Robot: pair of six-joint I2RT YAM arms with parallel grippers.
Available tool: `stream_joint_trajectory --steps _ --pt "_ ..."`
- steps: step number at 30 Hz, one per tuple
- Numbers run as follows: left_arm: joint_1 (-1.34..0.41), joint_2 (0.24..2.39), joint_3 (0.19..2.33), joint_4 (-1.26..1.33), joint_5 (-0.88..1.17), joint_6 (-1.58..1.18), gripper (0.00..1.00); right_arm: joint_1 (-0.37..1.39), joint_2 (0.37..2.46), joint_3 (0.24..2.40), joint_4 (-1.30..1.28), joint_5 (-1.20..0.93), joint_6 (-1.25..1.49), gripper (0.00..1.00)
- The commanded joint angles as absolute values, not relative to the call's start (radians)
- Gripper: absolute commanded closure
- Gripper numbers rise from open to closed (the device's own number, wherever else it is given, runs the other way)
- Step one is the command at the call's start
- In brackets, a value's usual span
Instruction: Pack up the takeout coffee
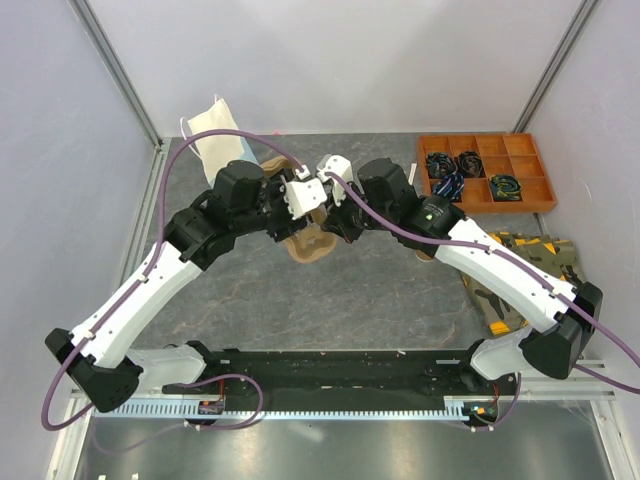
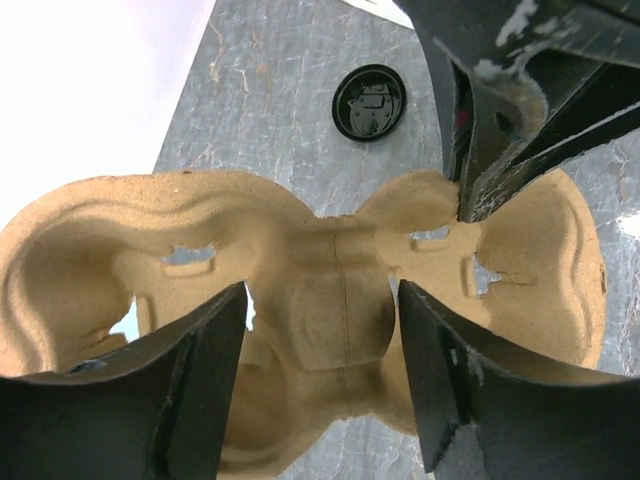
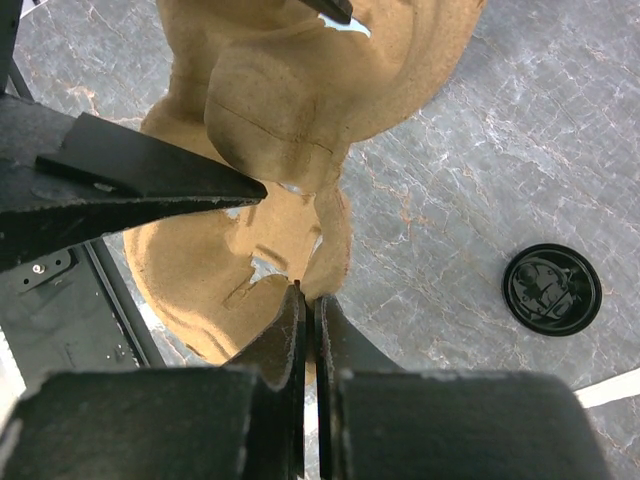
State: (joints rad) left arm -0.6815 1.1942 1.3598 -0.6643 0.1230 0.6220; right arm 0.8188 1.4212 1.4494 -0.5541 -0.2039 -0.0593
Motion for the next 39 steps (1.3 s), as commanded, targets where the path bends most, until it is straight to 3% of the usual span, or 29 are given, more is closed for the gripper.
stream_joint_trajectory --steps 1,7,12,19,28,32,39 --pt "-0.681 1.175 1.376 -0.635 0.095 0.592 0.28 0.824 1.385 1.444 -0.523 -0.198 -0.057 1.00" --pt "-0.552 1.132 1.564 -0.733 0.422 0.370 0.27 0.822 1.332 1.358 -0.523 -0.150 -0.139 1.00" --pt "-0.442 1.232 1.745 -0.878 0.363 0.347 0.30 0.822 1.295 1.309 -0.523 -0.166 -0.189 1.00" --pt "-0.440 1.324 1.853 -0.989 0.362 0.448 0.32 0.822 1.301 1.318 -0.515 -0.178 -0.199 1.00" --pt "-0.440 1.367 1.848 -1.043 0.374 0.488 0.34 0.842 1.299 1.336 -0.511 -0.198 -0.222 1.00" --pt "-0.440 1.370 1.827 -1.048 0.380 0.492 0.43 0.842 1.298 1.335 -0.509 -0.193 -0.227 1.00" --pt "-0.442 1.344 1.770 -1.049 0.400 0.463 0.50 0.845 1.299 1.339 -0.511 -0.186 -0.227 1.00"
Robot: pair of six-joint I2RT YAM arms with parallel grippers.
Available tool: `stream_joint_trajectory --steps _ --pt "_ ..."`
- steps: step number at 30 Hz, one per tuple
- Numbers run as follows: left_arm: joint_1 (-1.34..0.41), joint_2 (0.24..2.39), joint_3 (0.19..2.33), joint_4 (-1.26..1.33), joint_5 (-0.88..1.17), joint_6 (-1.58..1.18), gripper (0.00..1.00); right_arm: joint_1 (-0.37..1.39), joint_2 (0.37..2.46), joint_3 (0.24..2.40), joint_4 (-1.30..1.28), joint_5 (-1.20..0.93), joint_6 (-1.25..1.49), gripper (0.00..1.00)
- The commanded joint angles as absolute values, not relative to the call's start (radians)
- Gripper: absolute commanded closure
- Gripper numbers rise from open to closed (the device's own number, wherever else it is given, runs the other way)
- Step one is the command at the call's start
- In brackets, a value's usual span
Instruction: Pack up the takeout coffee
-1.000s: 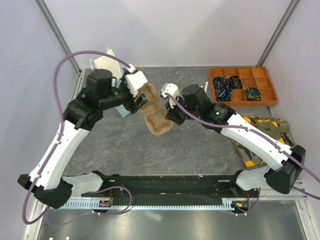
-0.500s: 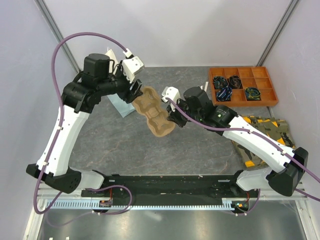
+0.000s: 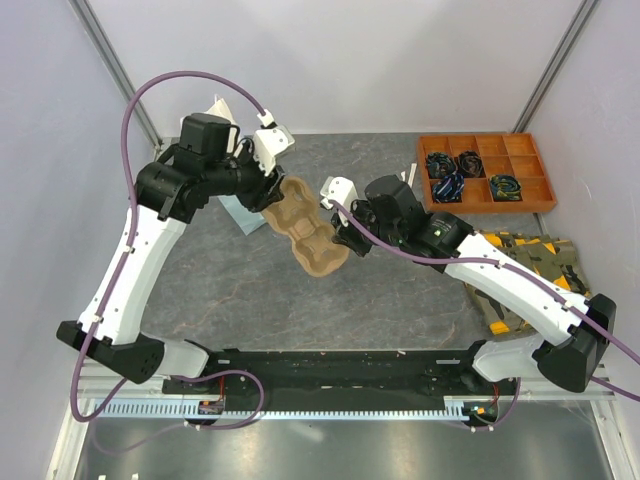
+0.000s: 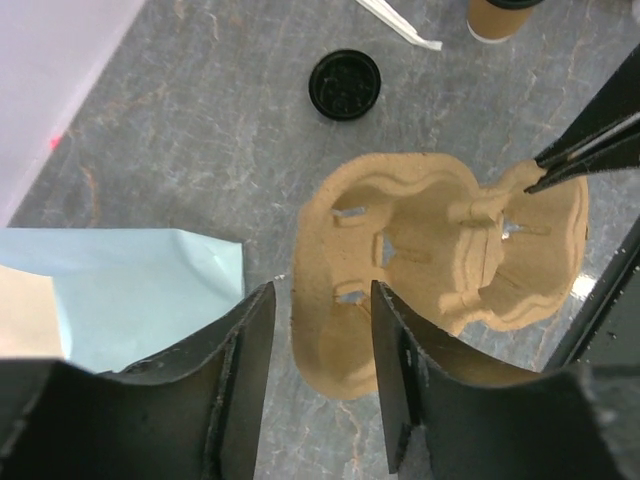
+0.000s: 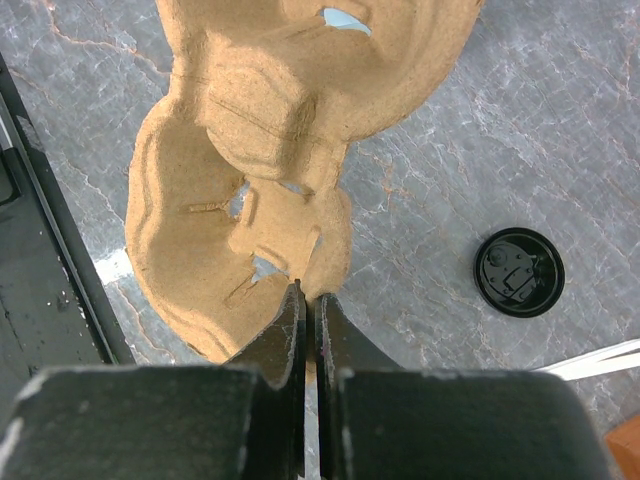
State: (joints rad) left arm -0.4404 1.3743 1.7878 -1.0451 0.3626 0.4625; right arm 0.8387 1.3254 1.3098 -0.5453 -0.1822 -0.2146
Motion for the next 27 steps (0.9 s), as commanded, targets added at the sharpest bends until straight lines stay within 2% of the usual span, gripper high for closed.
stream_joint_trajectory --steps 1,11,20,25,26,27 --pt "-0.440 1.339 1.764 -1.049 0.399 0.457 0.51 0.842 1.298 1.339 -0.511 -0.184 -0.227 1.00" --pt "-0.419 1.315 1.724 -1.017 0.396 0.430 0.60 0.844 1.285 1.335 -0.512 -0.193 -0.227 1.00" --pt "-0.387 1.315 1.707 -1.002 0.403 0.407 0.55 0.842 1.276 1.330 -0.505 -0.199 -0.218 1.00" --pt "-0.387 1.312 1.713 -0.988 0.410 0.400 0.62 0.844 1.282 1.335 -0.500 -0.218 -0.218 1.00" --pt "-0.387 1.312 1.716 -0.986 0.408 0.393 0.60 0.844 1.284 1.336 -0.500 -0.225 -0.219 1.00" --pt "-0.387 1.315 1.723 -0.986 0.408 0.387 0.53 0.844 1.290 1.341 -0.500 -0.227 -0.219 1.00"
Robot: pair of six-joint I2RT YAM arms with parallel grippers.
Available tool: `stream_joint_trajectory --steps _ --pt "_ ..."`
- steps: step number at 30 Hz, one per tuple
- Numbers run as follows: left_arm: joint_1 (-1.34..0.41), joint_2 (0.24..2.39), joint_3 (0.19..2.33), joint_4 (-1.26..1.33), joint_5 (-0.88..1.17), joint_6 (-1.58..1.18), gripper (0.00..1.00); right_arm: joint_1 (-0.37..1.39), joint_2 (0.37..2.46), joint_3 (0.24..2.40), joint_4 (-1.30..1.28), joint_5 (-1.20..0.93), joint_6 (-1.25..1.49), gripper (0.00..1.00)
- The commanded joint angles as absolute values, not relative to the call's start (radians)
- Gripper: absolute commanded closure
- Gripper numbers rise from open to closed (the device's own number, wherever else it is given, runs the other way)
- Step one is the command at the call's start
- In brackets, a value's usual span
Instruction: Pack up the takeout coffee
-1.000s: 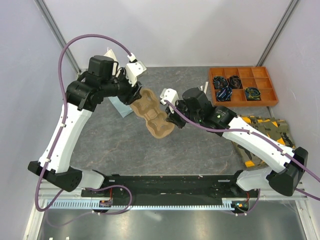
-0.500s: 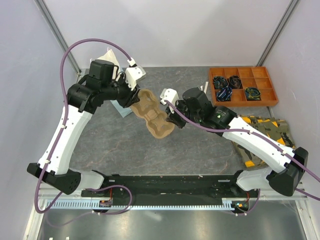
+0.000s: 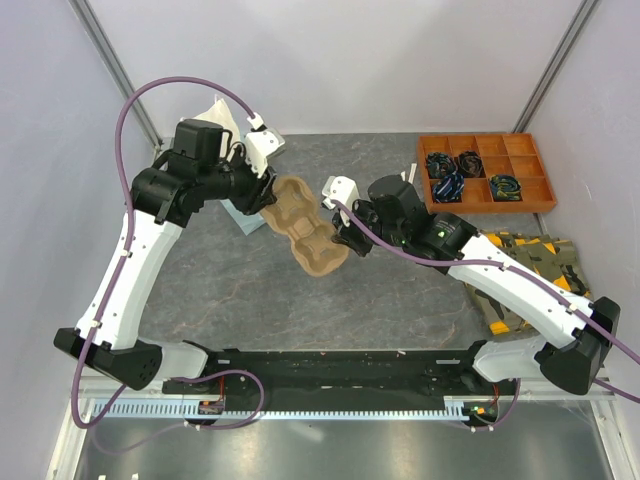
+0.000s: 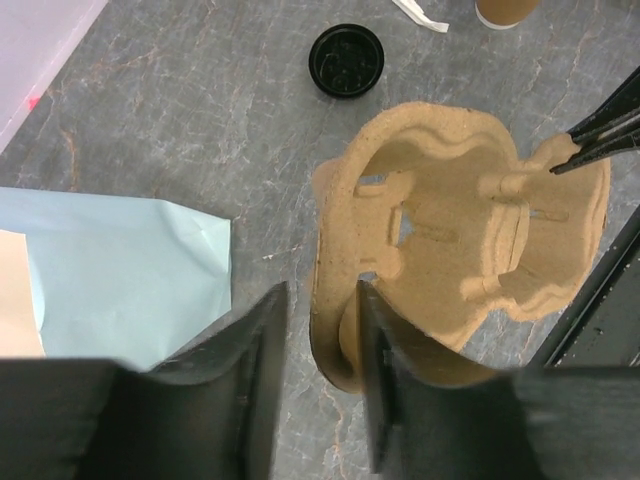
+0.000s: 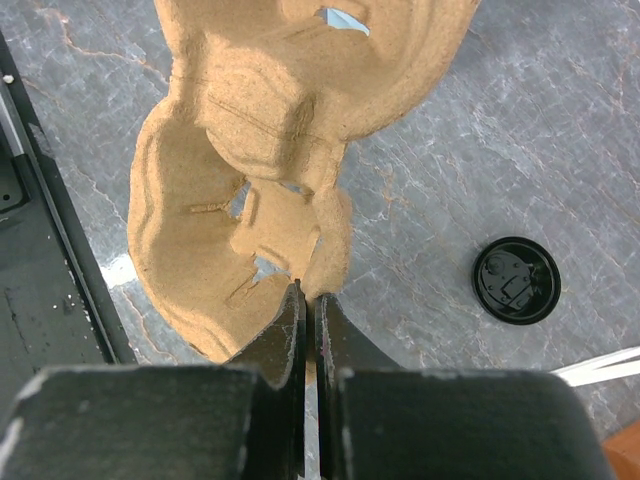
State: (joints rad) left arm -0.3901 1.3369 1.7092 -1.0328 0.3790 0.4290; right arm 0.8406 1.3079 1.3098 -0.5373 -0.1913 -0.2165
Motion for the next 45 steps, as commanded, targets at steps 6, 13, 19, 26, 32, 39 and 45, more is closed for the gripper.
stream_joint_trajectory --steps 6,13,19,26,32,39,45 --pt "-0.387 1.322 1.743 -1.002 0.416 0.403 0.55 0.842 1.302 1.350 -0.505 -0.229 -0.213 1.00" --pt "-0.387 1.313 1.730 -1.003 0.420 0.420 0.77 0.842 1.307 1.361 -0.509 -0.230 -0.206 0.92" --pt "-0.350 1.287 1.715 -0.999 0.428 0.442 0.90 0.842 1.318 1.419 -0.522 -0.230 -0.169 0.27" --pt "-0.261 1.230 1.694 -1.052 0.575 0.506 0.93 0.678 1.354 1.633 -0.465 -0.353 -0.005 0.02" --pt "-0.252 1.051 1.528 -1.054 0.650 0.552 0.98 0.517 1.558 1.900 -0.382 -0.443 0.205 0.03" --pt "-0.225 0.838 1.356 -1.005 0.703 0.476 0.98 0.589 1.909 2.225 -0.373 -0.389 0.226 0.04" --pt "-0.150 0.750 1.301 -0.957 0.784 0.364 0.98 0.742 2.112 2.421 -0.309 -0.177 0.071 0.03"
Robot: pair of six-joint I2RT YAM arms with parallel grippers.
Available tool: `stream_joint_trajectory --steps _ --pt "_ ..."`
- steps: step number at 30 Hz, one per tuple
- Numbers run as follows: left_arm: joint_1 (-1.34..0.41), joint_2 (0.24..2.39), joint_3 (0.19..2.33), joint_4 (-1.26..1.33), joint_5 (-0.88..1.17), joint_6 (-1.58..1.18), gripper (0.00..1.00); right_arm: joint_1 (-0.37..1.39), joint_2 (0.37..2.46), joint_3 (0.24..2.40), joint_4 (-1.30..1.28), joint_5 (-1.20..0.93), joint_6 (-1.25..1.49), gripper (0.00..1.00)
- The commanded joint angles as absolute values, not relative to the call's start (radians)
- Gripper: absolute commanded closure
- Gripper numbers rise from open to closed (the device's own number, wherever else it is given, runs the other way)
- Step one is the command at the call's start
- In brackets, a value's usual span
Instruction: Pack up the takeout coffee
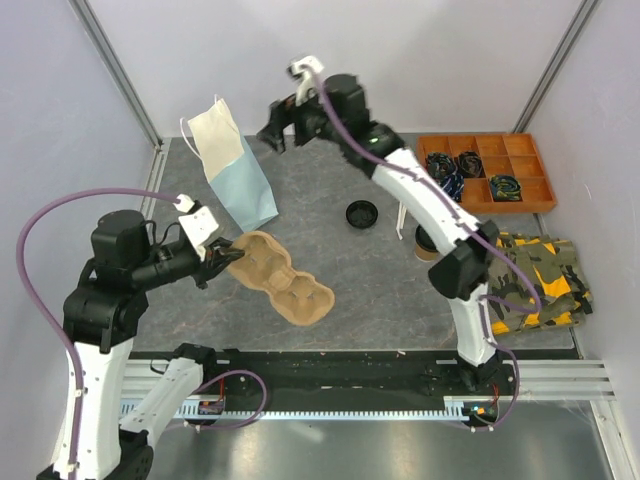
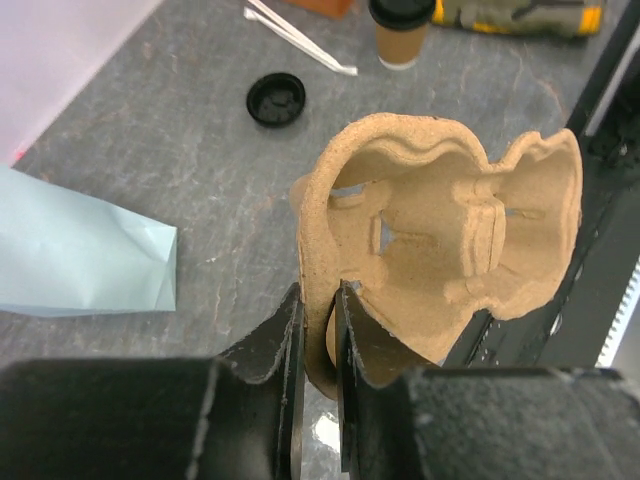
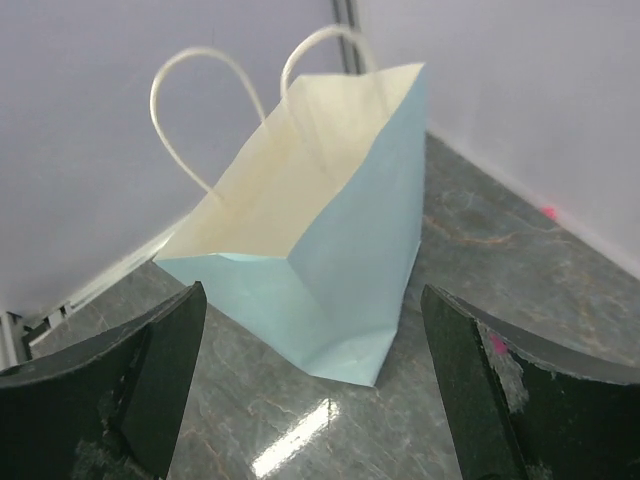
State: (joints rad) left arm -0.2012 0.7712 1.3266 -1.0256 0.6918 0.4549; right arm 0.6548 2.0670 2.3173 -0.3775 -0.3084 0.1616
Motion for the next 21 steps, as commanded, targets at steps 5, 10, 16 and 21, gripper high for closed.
stream_joint_trajectory --steps 5,10,16,21 --pt "-0.147 0.727 1.293 -0.997 0.764 0.379 0.98 0.787 2.206 2.415 -0.126 -0.075 0.011 0.03" --pt "-0.147 0.730 1.308 -0.994 0.749 0.376 0.98 0.808 2.282 2.413 -0.055 -0.066 0.006 0.07" --pt "-0.147 0.716 1.322 -0.989 0.732 0.364 0.98 0.810 2.325 2.395 -0.009 -0.029 0.008 0.15" --pt "-0.147 0.739 1.377 -0.985 0.712 0.345 0.98 0.811 2.341 2.370 -0.018 -0.058 0.012 0.30"
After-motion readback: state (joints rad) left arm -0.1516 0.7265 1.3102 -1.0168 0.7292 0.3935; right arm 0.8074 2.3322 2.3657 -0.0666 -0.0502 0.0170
